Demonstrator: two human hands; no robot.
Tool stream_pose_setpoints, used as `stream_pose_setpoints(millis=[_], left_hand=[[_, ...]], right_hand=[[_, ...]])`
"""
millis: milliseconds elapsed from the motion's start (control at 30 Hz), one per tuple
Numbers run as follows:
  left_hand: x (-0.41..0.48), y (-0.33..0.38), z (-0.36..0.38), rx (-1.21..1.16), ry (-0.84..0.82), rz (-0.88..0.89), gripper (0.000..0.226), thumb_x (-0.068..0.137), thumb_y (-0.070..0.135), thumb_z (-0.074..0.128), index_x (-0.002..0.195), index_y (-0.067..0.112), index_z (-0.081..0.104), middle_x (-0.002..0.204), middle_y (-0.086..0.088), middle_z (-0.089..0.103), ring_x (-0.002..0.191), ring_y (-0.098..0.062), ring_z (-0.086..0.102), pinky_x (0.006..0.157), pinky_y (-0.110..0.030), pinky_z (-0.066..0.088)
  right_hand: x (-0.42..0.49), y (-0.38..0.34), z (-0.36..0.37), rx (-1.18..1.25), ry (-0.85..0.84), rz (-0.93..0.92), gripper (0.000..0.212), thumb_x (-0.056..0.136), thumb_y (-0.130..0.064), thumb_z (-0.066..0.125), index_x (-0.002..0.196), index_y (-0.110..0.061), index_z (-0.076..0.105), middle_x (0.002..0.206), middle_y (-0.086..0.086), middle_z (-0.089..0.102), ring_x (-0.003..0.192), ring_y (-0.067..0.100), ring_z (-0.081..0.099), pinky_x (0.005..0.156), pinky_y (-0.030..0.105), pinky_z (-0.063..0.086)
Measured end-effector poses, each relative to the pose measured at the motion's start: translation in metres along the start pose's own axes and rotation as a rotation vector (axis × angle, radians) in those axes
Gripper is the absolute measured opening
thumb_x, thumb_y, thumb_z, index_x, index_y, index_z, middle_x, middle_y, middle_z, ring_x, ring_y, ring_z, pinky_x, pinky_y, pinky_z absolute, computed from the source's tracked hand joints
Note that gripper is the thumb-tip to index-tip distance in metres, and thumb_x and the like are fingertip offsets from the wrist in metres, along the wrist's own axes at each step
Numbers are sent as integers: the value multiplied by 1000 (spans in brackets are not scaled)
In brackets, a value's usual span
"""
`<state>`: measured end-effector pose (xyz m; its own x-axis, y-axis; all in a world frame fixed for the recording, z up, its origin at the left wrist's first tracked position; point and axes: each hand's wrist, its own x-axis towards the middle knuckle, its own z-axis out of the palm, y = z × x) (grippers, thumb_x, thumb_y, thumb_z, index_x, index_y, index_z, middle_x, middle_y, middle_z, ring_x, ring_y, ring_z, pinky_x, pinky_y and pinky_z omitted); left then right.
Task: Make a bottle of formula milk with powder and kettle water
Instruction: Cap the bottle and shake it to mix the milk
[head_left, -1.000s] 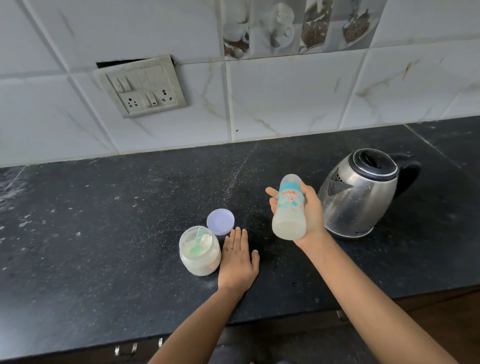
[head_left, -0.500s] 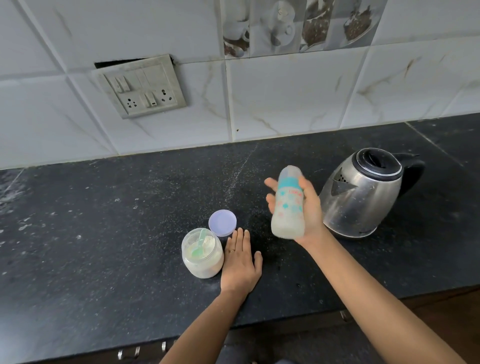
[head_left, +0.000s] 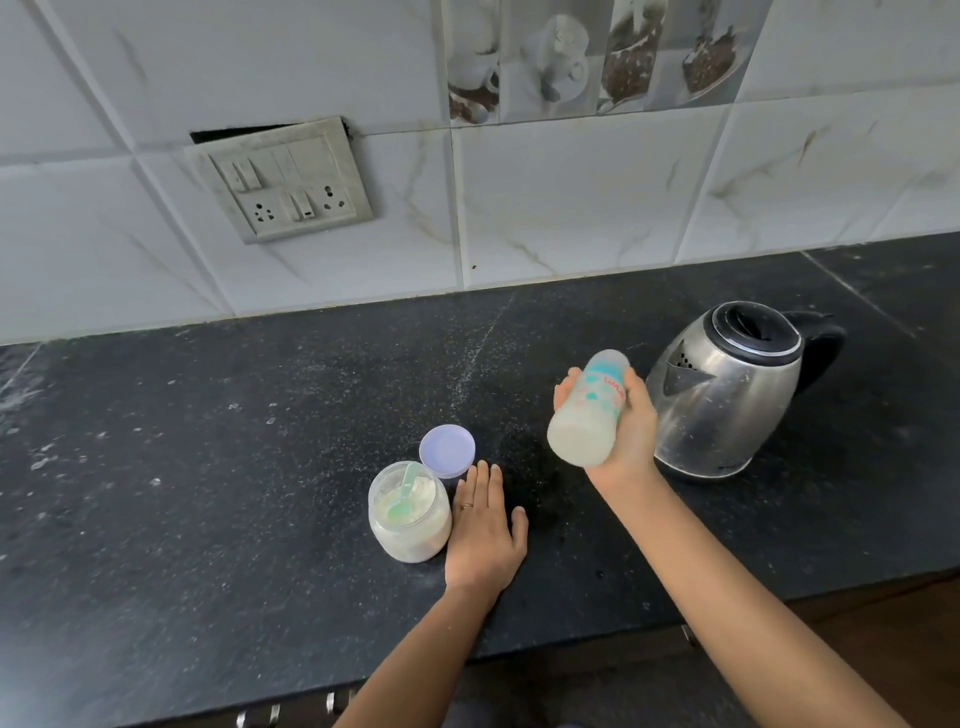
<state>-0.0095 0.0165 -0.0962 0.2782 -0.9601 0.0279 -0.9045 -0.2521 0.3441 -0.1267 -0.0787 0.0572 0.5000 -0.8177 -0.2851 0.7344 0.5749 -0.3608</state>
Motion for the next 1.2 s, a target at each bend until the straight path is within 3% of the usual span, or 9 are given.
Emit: stream_pose_setpoints(millis=[167, 300, 367, 467, 600, 767, 900, 1067, 1200], left_hand=[[0, -1, -2, -13, 7, -5, 75, 89, 47, 8, 153, 8, 15, 161, -10, 10, 149, -19, 1, 115, -28, -13], [0, 1, -3, -21, 15, 1, 74, 90, 46, 9, 152, 6, 17, 161, -11, 12, 149, -20, 3, 114, -28, -12], [0, 0, -2, -28, 14, 6, 71, 93, 45, 14, 152, 6, 19, 160, -12, 15, 149, -21, 6, 116, -30, -9], [1, -1, 0, -39, 21, 9, 66, 96, 42, 22, 151, 7, 22, 159, -12, 19, 149, -21, 8, 118, -32, -5], [-1, 1, -4, -43, 15, 5, 73, 91, 46, 12, 152, 6, 20, 160, -11, 15, 149, -21, 6, 114, -30, -10], [0, -1, 0, -33, 27, 0, 72, 92, 44, 16, 150, 4, 26, 158, -14, 21, 148, -22, 12, 116, -34, -4], [0, -1, 0, -35, 11, 3, 75, 90, 46, 10, 152, 5, 20, 160, -12, 15, 149, -21, 5, 116, -30, -8], [0, -2, 0, -26, 5, 6, 76, 89, 47, 8, 152, 5, 19, 160, -12, 14, 149, -21, 5, 116, -31, -9], [-1, 0, -5, -59, 11, 2, 78, 88, 48, 6, 152, 6, 17, 161, -11, 11, 149, -21, 3, 114, -29, -11]], right_hand=[[-10, 5, -2, -399, -198, 30, 47, 85, -30, 55, 130, -18, 51, 92, 13, 63, 65, 26, 62, 58, 36, 55], [-2, 6, 12, 1, 10, -78, 35, 89, -39, 51, 98, -6, 60, 85, 9, 58, 60, 19, 63, 60, 29, 57], [-4, 15, 5, -179, -23, -20, 37, 82, -40, 60, 92, -5, 67, 80, 11, 58, 58, 21, 60, 59, 29, 55], [-11, 22, -3, -400, -92, 32, 46, 80, -36, 58, 116, -8, 57, 81, 14, 63, 60, 24, 60, 57, 31, 53], [3, 12, 3, 26, 42, -11, 38, 90, -39, 52, 109, -6, 53, 87, 9, 60, 63, 21, 65, 59, 27, 57], [-10, 10, -2, -601, -174, 134, 58, 75, -31, 65, 128, -13, 50, 92, 15, 65, 65, 26, 62, 58, 34, 54], [1, 1, 3, -142, -6, 109, 43, 80, -41, 61, 106, -6, 56, 82, 7, 61, 58, 19, 64, 53, 26, 55], [-9, 16, -8, -487, -161, 141, 56, 81, -34, 57, 133, -15, 47, 89, 13, 64, 60, 25, 60, 54, 32, 53], [2, 13, 0, -170, 53, 51, 57, 83, -45, 57, 128, -10, 48, 86, 6, 60, 58, 17, 64, 53, 27, 55]])
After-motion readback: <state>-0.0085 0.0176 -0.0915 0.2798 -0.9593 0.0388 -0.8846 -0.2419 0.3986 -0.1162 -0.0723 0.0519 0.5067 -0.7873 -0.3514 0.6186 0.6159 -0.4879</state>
